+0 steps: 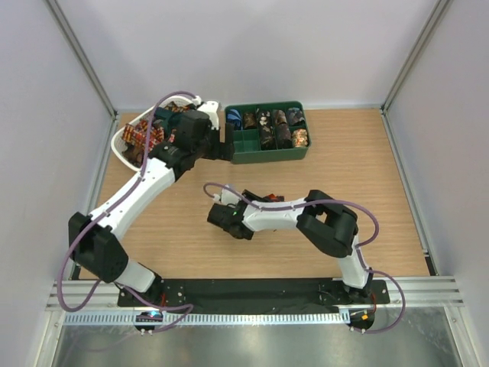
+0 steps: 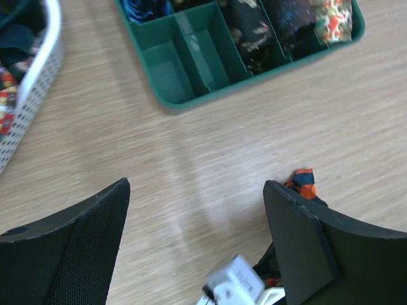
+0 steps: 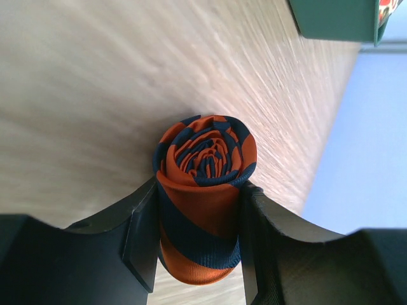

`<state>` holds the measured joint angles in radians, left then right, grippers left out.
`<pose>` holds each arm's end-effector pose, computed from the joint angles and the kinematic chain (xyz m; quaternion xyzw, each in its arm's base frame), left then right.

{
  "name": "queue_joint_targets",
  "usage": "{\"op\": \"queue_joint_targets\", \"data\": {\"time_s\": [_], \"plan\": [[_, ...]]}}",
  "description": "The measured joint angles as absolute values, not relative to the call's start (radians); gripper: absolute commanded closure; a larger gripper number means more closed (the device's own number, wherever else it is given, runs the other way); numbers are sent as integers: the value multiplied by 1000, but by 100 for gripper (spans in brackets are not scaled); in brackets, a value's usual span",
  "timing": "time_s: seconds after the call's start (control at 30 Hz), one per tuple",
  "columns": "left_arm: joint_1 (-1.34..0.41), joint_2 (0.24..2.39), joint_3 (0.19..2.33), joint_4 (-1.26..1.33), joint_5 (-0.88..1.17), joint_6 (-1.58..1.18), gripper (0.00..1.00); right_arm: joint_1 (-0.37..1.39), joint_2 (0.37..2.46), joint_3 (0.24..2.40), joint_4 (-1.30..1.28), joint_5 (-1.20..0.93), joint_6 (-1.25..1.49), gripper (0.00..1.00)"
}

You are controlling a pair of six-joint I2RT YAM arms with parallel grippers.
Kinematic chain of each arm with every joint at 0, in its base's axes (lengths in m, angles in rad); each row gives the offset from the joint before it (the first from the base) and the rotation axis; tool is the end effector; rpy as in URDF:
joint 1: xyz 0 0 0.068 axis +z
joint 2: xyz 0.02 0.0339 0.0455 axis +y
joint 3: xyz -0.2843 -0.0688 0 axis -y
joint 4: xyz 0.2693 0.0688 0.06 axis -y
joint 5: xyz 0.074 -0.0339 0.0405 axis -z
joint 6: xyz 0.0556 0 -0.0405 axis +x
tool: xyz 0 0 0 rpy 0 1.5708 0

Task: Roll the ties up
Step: Place the rolled tie into the container

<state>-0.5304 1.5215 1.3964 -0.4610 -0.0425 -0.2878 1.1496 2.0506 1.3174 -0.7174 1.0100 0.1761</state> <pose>0.3364 -0.1945 0.3517 0.0966 0.8758 -0.1708 0.4410 0.2081 0.3494 0.1272 -0.3829 0.7857 -0.3483 0.3386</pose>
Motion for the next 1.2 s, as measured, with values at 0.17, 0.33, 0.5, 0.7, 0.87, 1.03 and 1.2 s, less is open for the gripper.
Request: {"op": "queue_joint_targets", "data": {"time_s": [0.17,0.33,0.5,0.7,0.87,1.03,1.2], "plan": [[-525,1450,1311,-396,-159,-352,0,1049,1979,1316,-677,942,180,99],[-518,1435,1214,-321,-310,-495,0,933,1916,1326,-657,854,165,99],[-505,1440,1197,-279,-393,-573,0,826,1905,1408,-667,776,144,99],[-505,1567,1275,-269,-399,-577,0,685,1905,1647,-694,708,118,99],[-504,1660,1309,-270,-405,-584,0,605,1959,1884,-733,669,96,99],[-497,1728,1364,-265,-404,-583,0,587,2107,2145,-793,653,62,99],[-488,1753,1387,-250,-405,-582,0,588,2273,2342,-847,636,40,99]]}}
